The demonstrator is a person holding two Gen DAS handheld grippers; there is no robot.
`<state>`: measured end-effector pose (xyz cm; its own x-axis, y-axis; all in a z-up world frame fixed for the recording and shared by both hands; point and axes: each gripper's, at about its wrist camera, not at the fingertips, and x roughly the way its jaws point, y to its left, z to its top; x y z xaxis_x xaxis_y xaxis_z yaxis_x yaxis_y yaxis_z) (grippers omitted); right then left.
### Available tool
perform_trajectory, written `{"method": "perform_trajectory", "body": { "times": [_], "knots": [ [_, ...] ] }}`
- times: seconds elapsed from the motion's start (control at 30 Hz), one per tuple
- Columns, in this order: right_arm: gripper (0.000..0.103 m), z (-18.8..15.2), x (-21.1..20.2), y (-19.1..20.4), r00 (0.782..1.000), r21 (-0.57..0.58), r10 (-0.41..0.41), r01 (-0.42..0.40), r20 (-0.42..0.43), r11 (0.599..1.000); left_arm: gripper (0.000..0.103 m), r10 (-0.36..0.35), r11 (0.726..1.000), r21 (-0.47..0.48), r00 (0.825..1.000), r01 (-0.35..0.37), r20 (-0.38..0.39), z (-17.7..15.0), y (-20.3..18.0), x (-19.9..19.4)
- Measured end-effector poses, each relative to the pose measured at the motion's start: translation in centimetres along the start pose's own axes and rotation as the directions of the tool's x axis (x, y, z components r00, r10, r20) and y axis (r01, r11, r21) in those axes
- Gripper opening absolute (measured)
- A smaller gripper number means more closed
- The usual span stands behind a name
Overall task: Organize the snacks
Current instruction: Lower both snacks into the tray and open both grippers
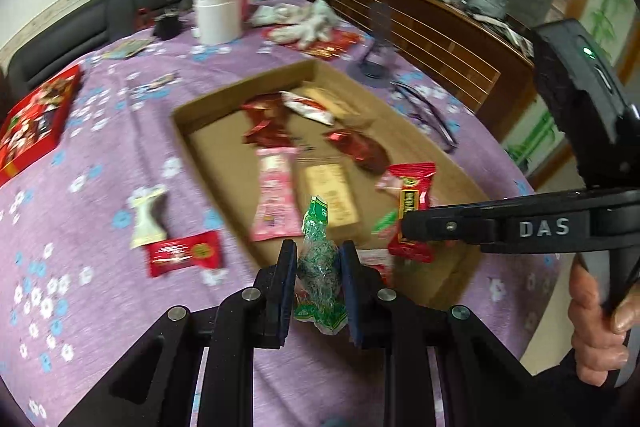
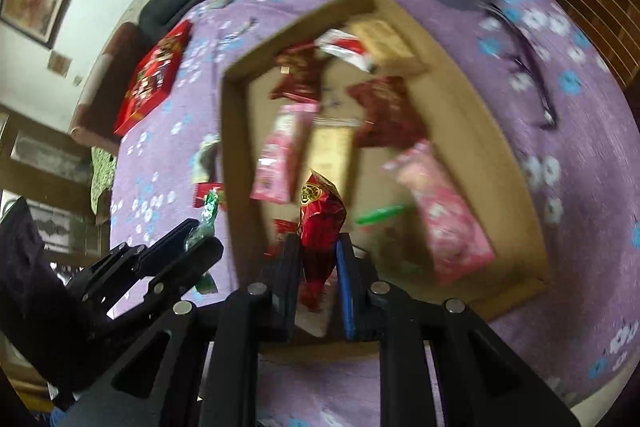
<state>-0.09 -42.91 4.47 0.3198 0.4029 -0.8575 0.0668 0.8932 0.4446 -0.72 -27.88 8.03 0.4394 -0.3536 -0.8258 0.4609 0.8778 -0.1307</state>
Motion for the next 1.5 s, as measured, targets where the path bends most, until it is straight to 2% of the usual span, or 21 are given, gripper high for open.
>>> {"method": "perform_trajectory", "body": {
  "times": [0.3,0.67,0.93,1.03,1.07,1.27,1.5],
  "knots": [
    [0.017,-0.6,0.8,-1.9,0.998,0.042,0.005,-0.003,-0.064,0.999,0.022,-0.039,0.998,0.051,0.997,0.042,-0.070,0.1,-2.7,2.8],
    [0.019,-0.6,1.6,-2.6,0.994,0.069,-0.002,0.010,-0.112,0.998,0.022,-0.036,0.998,0.054,0.994,0.041,-0.100,-0.1,-2.8,3.7],
    [0.020,-0.4,0.7,-2.6,0.996,0.065,-0.029,0.034,-0.079,0.997,0.023,-0.050,0.997,0.059,0.994,0.056,-0.097,-0.1,-3.0,3.4],
    [0.021,-0.4,0.2,-2.5,0.997,0.062,-0.043,0.047,-0.060,0.997,0.037,-0.059,0.996,0.060,0.994,0.065,-0.087,0.0,-3.0,3.2],
    [0.021,-0.4,0.0,-2.5,0.998,0.063,-0.046,0.049,-0.051,0.997,0.037,-0.056,0.996,0.062,0.995,0.061,-0.078,0.1,-3.1,2.9],
    [0.021,-0.3,-0.9,-2.4,0.999,0.065,-0.051,0.052,-0.007,0.997,0.037,-0.050,0.997,0.054,0.997,0.053,-0.052,0.3,-2.8,2.0],
    [0.021,-0.6,-0.7,-1.3,0.999,0.045,-0.043,0.043,-0.002,0.998,0.037,-0.036,0.999,0.014,0.999,0.036,-0.030,-0.1,-1.5,0.9]
  ]
}}
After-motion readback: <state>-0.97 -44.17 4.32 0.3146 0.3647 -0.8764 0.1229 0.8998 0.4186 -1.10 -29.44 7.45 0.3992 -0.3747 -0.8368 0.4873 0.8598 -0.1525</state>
